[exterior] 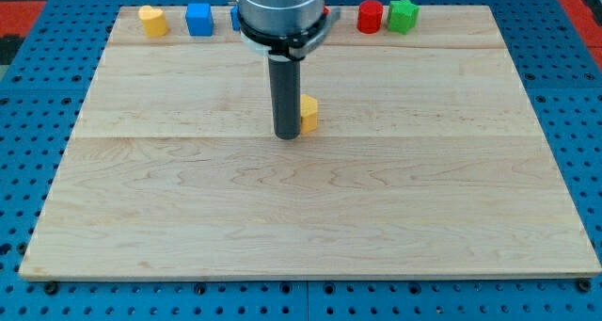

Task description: Move yellow hexagon between red star and red circle

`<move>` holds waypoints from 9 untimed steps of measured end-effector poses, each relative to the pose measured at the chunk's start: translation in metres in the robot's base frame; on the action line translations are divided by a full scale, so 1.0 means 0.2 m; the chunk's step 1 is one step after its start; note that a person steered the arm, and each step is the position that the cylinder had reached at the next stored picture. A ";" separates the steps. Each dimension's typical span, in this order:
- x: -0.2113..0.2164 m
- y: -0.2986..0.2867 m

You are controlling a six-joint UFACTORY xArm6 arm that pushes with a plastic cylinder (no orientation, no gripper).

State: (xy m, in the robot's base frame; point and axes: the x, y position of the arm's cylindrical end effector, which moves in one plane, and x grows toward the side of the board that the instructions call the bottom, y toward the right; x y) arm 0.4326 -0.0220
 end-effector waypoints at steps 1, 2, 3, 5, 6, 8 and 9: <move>-0.04 0.12; -0.23 0.10; -0.26 0.15; -0.40 0.27; -0.49 0.37; -0.43 0.50; -0.62 0.49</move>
State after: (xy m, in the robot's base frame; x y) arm 0.3090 0.0758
